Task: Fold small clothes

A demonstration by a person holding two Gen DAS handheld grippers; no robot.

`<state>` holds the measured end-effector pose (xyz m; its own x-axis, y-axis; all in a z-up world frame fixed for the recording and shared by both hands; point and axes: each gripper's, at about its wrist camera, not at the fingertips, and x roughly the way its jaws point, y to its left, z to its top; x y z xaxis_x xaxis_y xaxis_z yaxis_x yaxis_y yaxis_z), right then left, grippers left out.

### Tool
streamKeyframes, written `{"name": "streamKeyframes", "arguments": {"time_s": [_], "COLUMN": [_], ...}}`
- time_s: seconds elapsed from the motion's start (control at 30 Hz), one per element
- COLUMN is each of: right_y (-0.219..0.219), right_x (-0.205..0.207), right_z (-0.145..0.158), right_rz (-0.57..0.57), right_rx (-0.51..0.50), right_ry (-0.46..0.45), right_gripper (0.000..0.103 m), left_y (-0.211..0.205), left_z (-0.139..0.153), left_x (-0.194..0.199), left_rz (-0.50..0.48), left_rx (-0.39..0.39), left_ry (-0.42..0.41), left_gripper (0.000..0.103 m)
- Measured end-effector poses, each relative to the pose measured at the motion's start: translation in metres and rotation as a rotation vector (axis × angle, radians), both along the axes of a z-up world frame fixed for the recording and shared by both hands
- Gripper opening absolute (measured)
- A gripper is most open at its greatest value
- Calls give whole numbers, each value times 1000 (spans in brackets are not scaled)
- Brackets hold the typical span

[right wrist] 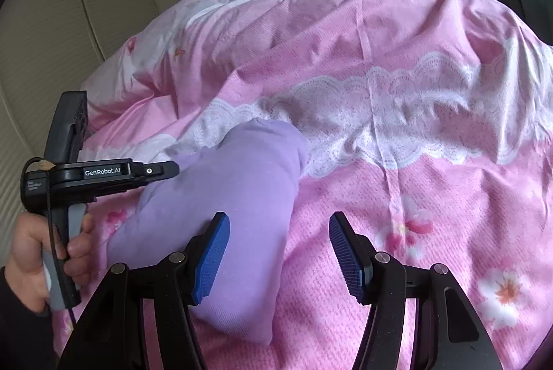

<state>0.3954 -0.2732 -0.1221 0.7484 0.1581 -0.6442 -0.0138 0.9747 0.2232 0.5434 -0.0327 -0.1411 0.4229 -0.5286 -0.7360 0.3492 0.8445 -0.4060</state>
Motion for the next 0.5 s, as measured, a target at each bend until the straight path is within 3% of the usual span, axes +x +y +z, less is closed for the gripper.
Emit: {"name": "streamKeyframes", "arguments": {"time_s": [0.23,0.4,0.5], "right_y": [0,2,1], "right_x": [-1,2,-1], "right_z": [4,0,-1], "right_rz": [-11,-8,-4], "right_rx": [-6,-16,-6], "right_ry": [-22,-1,3], "right_gripper": [60,60,60], "left_y": [-16,-23,-11], "left_z": [45,15,15], "left_x": [20,23,9], "left_rz": [-23,-80,-48], "left_rx": [105,164,130], "left_ry": [-136,-49,-60], "left_gripper": [18,21,23]}}
